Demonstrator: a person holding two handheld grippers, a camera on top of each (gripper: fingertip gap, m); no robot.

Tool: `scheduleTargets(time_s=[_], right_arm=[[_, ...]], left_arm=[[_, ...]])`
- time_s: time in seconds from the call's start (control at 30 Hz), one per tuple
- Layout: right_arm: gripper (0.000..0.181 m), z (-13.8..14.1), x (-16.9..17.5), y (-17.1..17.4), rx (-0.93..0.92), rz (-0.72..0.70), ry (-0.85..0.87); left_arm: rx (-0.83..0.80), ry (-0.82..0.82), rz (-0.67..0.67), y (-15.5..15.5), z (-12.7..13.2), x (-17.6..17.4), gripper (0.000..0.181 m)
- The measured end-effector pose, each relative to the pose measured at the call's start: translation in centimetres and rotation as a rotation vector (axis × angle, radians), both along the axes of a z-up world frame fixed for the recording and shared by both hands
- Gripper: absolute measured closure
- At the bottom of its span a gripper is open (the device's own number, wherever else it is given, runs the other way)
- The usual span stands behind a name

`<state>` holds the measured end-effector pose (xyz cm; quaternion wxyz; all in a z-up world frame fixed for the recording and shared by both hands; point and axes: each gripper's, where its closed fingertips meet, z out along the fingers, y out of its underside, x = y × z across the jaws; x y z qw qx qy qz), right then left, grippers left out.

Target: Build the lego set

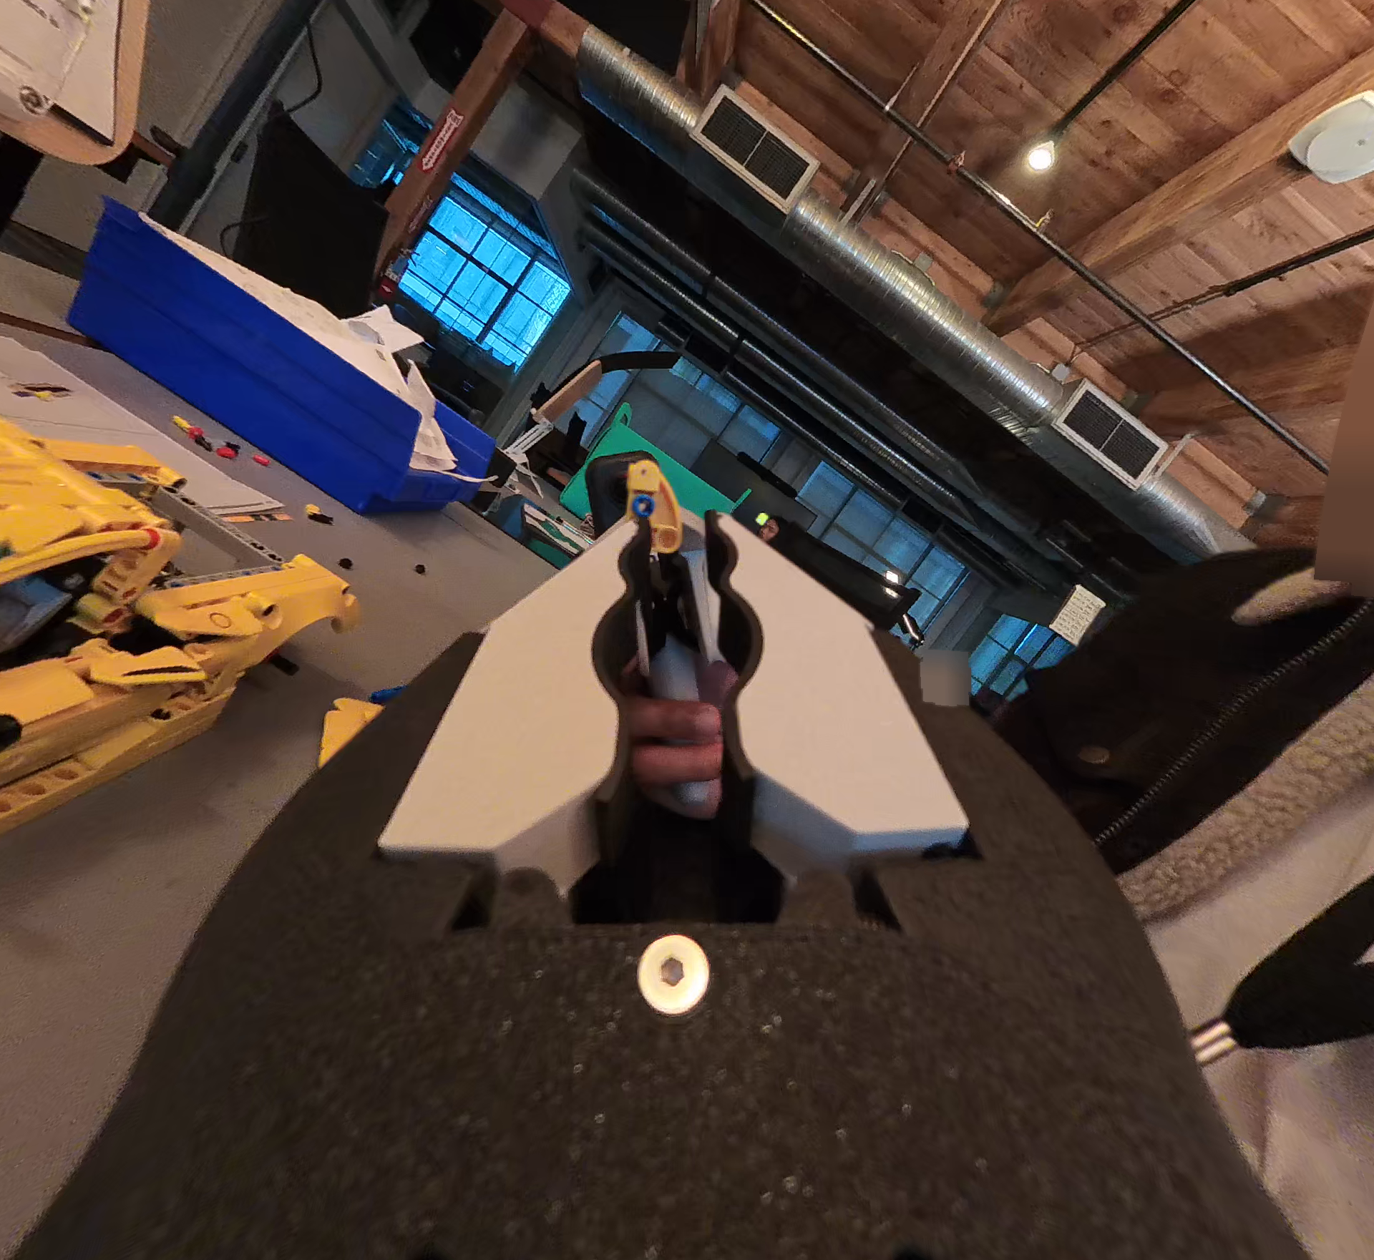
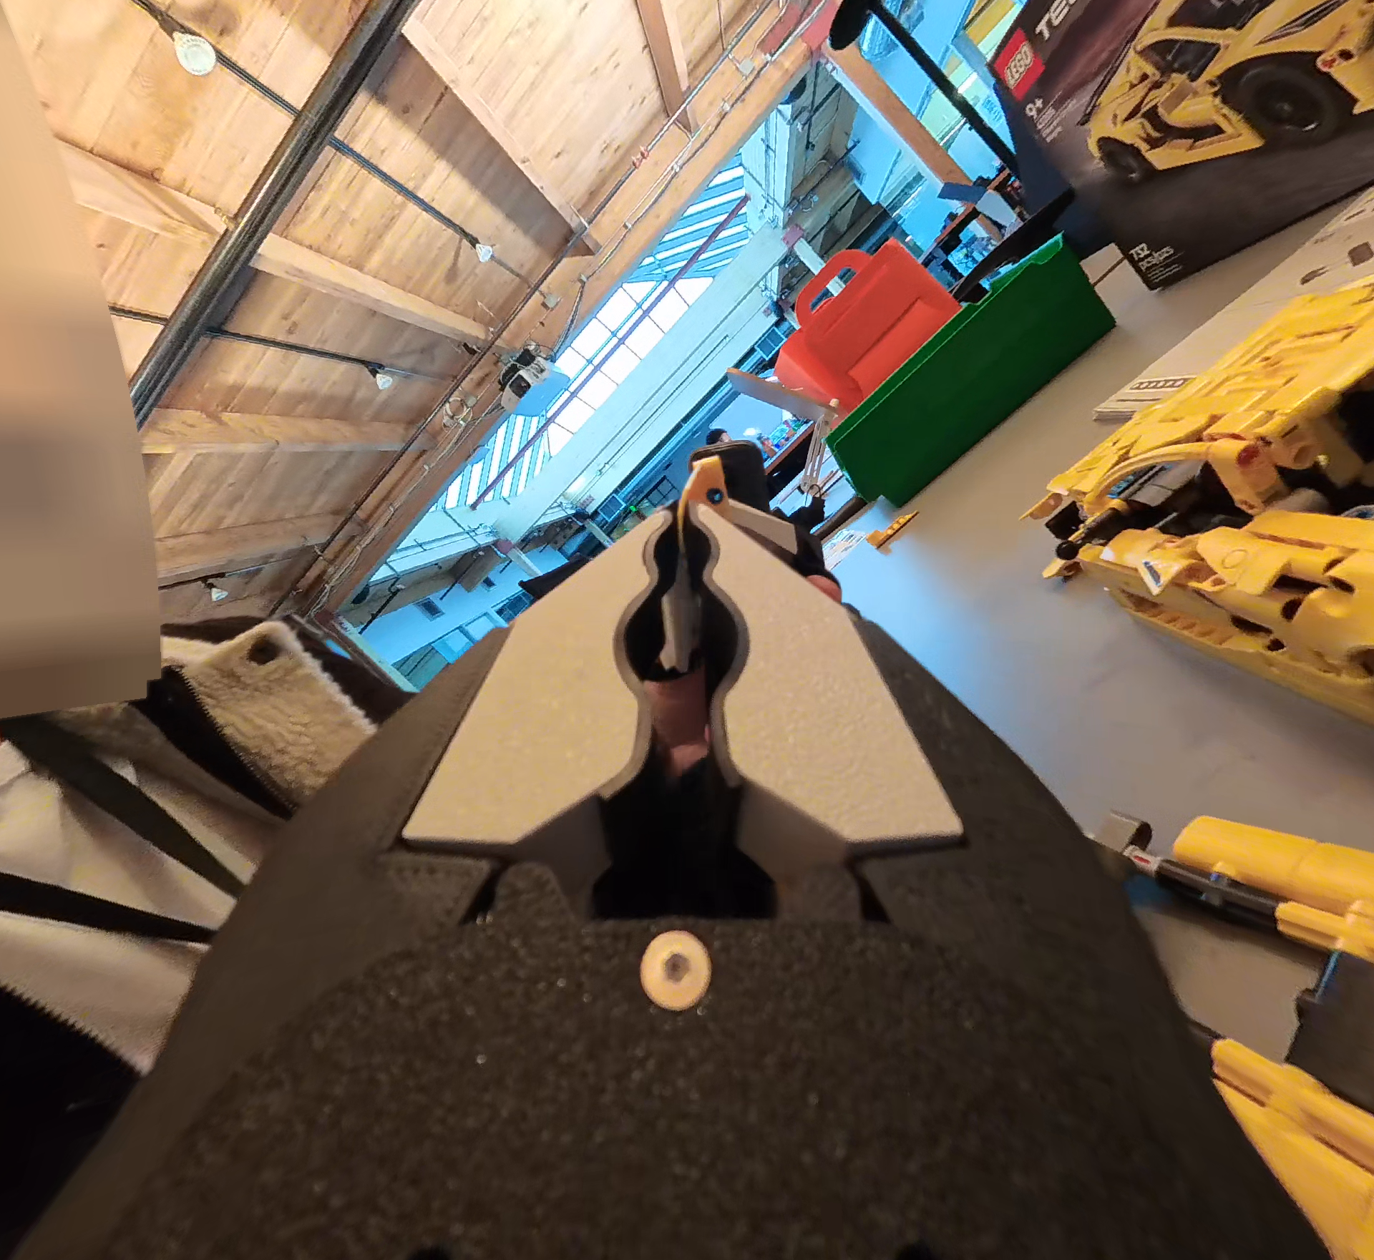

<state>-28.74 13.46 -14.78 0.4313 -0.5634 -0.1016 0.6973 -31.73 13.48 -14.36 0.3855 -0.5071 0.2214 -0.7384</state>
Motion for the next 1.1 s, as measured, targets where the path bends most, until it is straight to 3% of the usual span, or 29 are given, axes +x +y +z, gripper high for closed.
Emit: scheduleTargets(time_s=[0.27,0.63,0.77,0.8,0.9,1.1], right_arm=[[0.181,-0.5,0.1,0.5,-0.054,0.018,0.02],[0.181,-0.8,0.1,0.8,-0.07,0.004,0.004],[0.181,-1.2,-0.8,0.5,-0.059,0.028,-0.052],[0.181,-1.3,-0.9,0.5,-0.062,0.032,-0.053],[0.181,-1.1,-0.8,0.2,-0.086,0.08,-0.005],[0.179,-0.8,-0.7,0.0,-0.161,0.184,0.109]], left_arm=[[0.021,0.051,0.049,0.1,-0.3,0.1,0.151],[0.002,0.134,0.186,1.8,-1.3,0.2,0.147],[0.033,0.174,0.158,1.2,-1.5,0.9,0.149],[0.046,0.19,0.149,1.0,-1.6,1.1,0.166],[0.064,0.204,0.137,0.5,-1.6,1.2,0.166],[-0.066,0.155,-0.001,-0.1,-1.3,1.1,0.165]])
